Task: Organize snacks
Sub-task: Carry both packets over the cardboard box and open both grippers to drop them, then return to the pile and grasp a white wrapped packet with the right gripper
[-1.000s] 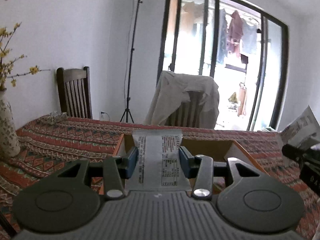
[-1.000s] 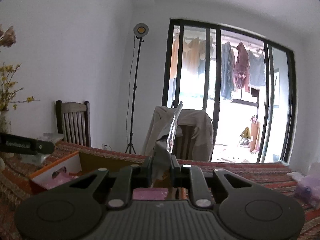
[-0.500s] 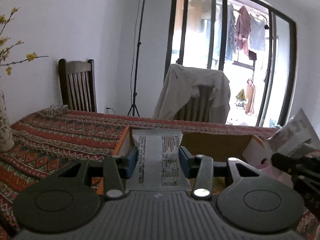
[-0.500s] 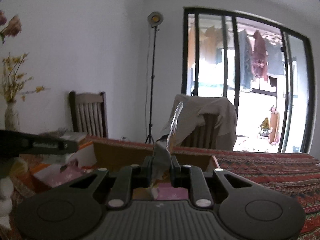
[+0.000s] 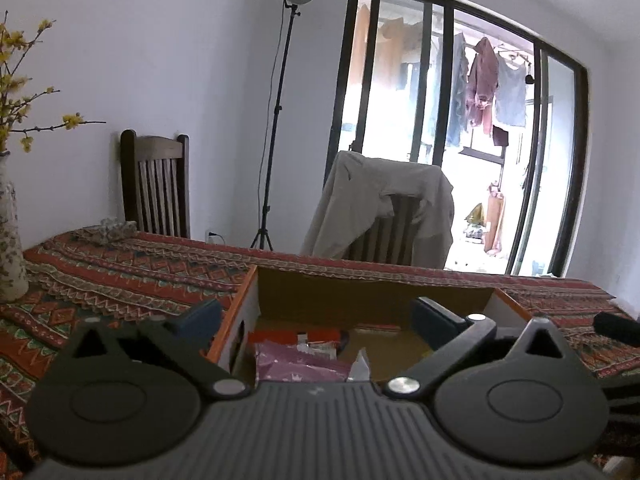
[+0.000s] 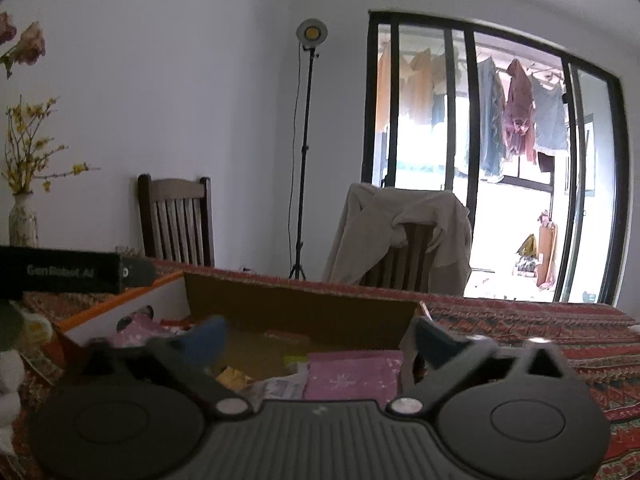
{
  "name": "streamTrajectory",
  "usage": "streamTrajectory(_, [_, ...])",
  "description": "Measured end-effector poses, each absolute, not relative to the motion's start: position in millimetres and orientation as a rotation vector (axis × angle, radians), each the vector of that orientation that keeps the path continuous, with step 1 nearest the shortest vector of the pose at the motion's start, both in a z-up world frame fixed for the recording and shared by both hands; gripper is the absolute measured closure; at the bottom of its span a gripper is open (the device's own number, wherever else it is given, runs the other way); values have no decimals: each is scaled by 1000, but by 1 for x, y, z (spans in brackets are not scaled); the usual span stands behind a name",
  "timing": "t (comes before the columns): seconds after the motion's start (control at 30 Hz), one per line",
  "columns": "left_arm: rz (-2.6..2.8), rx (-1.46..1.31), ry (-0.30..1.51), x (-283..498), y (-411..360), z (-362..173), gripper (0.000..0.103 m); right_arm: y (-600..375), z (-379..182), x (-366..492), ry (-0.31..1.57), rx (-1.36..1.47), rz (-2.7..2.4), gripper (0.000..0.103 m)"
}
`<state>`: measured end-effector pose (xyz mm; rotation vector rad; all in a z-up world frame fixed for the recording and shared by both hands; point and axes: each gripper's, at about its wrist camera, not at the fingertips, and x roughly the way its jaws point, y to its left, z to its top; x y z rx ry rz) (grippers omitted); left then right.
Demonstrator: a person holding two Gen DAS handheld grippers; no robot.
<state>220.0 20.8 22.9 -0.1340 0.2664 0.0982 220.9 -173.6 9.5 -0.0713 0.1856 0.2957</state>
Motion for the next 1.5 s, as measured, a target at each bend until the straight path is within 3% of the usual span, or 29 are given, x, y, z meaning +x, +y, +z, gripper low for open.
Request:
streamTrajectory(0.77, [131, -154, 240, 204, 22, 40, 0, -188, 22, 215, 176, -37, 226, 0])
streamTrajectory(1.13, [94, -171, 193, 151, 33, 80, 0, -206, 60, 179, 186, 36, 250, 0])
streamTrajectory(1.5, [84, -164, 257, 84, 55, 64, 0, -210, 52, 122, 263, 20, 259, 0])
